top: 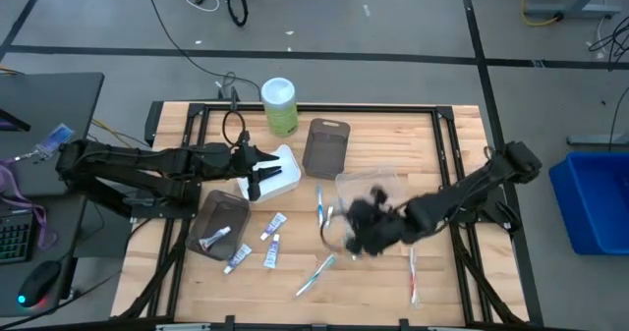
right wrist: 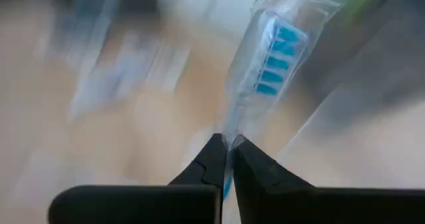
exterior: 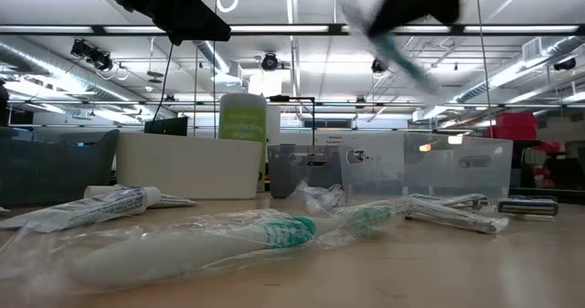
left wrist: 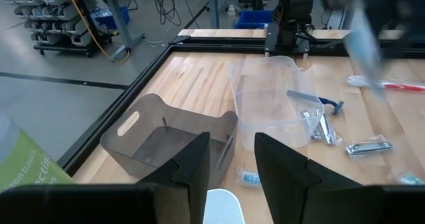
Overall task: Pick & Place Travel size toiletries
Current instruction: Put the blue toothbrush into the top black bin
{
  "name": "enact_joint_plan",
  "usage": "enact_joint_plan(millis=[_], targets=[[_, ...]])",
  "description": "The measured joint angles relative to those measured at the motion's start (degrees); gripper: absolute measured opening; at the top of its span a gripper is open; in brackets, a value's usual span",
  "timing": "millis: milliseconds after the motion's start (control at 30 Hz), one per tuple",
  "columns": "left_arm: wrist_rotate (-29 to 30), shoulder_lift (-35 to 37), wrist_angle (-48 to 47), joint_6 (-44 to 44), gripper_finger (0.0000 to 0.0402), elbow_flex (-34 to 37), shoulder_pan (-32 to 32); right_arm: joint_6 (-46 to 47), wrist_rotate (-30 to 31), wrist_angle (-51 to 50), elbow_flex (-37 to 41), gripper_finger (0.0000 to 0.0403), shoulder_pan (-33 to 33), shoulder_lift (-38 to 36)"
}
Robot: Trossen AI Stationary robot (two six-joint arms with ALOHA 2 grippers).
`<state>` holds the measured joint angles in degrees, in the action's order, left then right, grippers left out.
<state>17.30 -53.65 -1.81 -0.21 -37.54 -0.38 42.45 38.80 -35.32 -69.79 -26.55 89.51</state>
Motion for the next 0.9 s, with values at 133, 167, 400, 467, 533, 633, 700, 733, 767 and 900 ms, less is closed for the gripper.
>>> enact_joint_plan(millis=[133, 167, 400, 467, 533, 633, 700, 733, 767, 900], targets=[[0.00, 0.00, 0.08, 0.00, 0.0128, 0.00, 0.00, -10.23, 23.89, 11.84, -0.16, 0.0017, 5.80, -2.51], [-0.01, 0.00, 0.17, 0.00, 0.0128, 0.00, -0.02, -14.00, 25.93, 14.72, -0.15, 0.0017, 7.65, -2.54], [0.00, -0.02, 0.40, 0.00, 0.0128, 0.00, 0.00, -26.70, 0.10, 27.87, -0.10, 0.0017, 25.62, 1.04], [0.00, -0.02, 0.39, 0.00, 0.0128, 0.00, 0.00, -24.12, -5.06, 27.68, -0.03, 0.0017, 30.31, 3.61], [0.01, -0.02, 0.41, 0.00, 0.0128, 0.00, 0.00, -22.98, -8.36, 26.96, -0.03, 0.0017, 34.40, 6.45], [0.00, -0.02, 0.38, 0.00, 0.0128, 0.00, -0.01, -22.85, -12.21, 26.60, -0.01, 0.0022, 39.42, 10.85], [0.00, -0.02, 0.34, 0.03, 0.0128, 0.00, 0.00, -23.91, -16.51, 26.97, -0.01, 0.0032, 41.86, 12.74], [0.00, -0.02, 0.29, 0.38, 0.0128, 0.00, -0.02, -25.02, -19.20, 26.61, -0.01, 0.0039, 42.84, 13.40], [0.00, -0.02, 0.37, 0.72, 0.0128, 0.00, 0.00, -25.95, -21.63, 25.98, -0.01, 0.0047, 43.70, 13.85], [0.01, -0.02, 0.35, 1.37, 0.0128, 0.00, -0.01, -26.46, -28.54, 22.90, -0.01, 0.0084, 46.23, 14.49]])
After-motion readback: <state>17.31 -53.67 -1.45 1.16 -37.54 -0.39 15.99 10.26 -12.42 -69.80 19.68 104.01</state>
